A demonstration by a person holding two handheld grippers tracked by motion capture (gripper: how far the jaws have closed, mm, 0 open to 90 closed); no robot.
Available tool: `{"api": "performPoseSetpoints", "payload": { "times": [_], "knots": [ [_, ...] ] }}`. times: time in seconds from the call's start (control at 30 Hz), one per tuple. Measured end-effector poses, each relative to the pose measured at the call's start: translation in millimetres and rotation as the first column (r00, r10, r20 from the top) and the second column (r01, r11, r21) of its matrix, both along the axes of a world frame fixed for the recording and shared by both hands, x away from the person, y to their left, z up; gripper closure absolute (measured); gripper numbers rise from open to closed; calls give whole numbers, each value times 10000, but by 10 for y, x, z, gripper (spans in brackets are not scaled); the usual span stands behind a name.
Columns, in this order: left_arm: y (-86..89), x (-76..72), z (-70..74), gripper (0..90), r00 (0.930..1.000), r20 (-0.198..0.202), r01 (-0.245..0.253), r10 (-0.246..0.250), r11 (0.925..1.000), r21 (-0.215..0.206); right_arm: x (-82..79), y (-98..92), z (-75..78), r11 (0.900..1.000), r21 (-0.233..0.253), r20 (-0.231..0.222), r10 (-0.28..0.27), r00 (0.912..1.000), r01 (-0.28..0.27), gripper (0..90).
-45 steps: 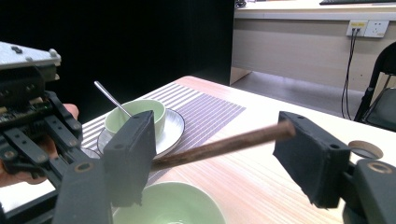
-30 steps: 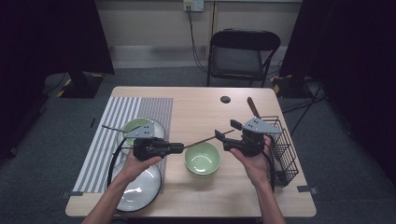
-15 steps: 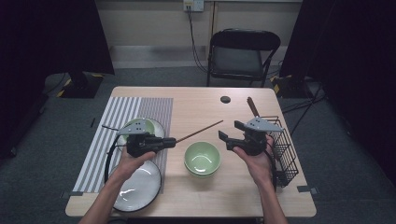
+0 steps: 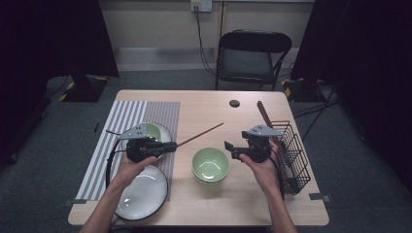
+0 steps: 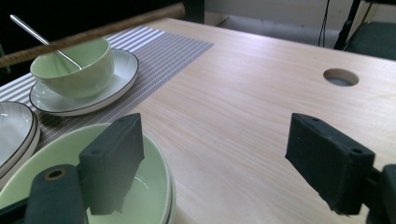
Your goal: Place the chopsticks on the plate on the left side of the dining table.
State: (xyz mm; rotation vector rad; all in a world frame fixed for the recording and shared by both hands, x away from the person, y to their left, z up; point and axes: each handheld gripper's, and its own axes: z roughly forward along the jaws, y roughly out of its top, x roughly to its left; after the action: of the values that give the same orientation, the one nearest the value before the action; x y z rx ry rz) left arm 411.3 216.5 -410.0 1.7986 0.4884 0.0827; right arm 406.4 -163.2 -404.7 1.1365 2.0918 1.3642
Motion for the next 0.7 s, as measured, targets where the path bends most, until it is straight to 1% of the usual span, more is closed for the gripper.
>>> {"api": "performPoseSetpoints", "payload": {
  "times": [0.03,0.07,0.1,0.13,0.17,0.2,0.23,0.3,0.37,0.43,0.47,0.5,0.53,0.57,0.6,0.63,0.7],
  "knots": [
    [-5,-4,1,854,10000,13,-11,11,10000,74,7,6,-22,10000,-57,-49,5,10000,-6,185],
    [-16,-10,1,855,10000,22,-34,33,9998,220,16,15,-41,9999,-157,-5,-2,10000,2,184],
    [-19,-21,0,854,10000,63,14,-17,9992,408,24,22,-56,9996,-272,-64,-62,10000,60,185],
    [-19,-30,-5,854,10000,56,49,-52,9989,476,31,29,-69,9993,-347,-117,-133,9998,128,186],
    [-6,-42,-9,854,10000,44,44,-46,9981,610,34,36,-80,9988,-459,-50,-182,9998,180,186],
    [14,-52,-25,854,10000,-3,34,-34,9982,592,38,40,-84,9984,-512,-55,-235,9997,232,187],
    [34,-64,-45,855,10000,-39,-82,84,9980,628,43,46,-88,9984,-480,-76,-296,9995,292,189],
    [83,-83,-88,854,9998,-85,-153,161,9960,885,47,74,-98,9964,-755,-19,-390,9992,388,189],
    [151,-105,-119,854,9994,-165,-277,295,9944,1017,58,95,-122,9952,-878,-40,-445,9990,439,189],
    [253,-124,-146,854,9989,-144,-436,455,9927,1128,76,103,-154,9946,-907,-64,-508,9987,500,189],
    [253,-124,-146,854,9989,-144,-436,455,9927,1128,76,103,-154,9946,-907,-64,-508,9987,500,189],
    [351,-131,-180,854,9977,-220,-619,648,9915,1143,107,107,-191,9942,-872,-161,-640,9978,624,189],
    [351,-131,-180,854,9977,-220,-619,648,9915,1143,107,107,-191,9942,-872,-161,-640,9978,624,189],
    [425,-129,-213,854,9963,-252,-783,826,9871,1394,141,116,-238,9933,-930,-189,-704,9973,684,194],
    [454,-128,-233,854,9957,-288,-829,876,9872,1366,159,126,-267,9937,-904,-266,-683,9973,656,202],
    [484,-129,-245,855,9952,-312,-872,926,9859,1430,176,130,-299,9948,-811,-351,-650,9973,620,204],
    [527,-131,-256,854,9940,-357,-976,1038,9846,1453,207,144,-357,9936,-894,-509,-742,9959,695,204]
  ]
}}
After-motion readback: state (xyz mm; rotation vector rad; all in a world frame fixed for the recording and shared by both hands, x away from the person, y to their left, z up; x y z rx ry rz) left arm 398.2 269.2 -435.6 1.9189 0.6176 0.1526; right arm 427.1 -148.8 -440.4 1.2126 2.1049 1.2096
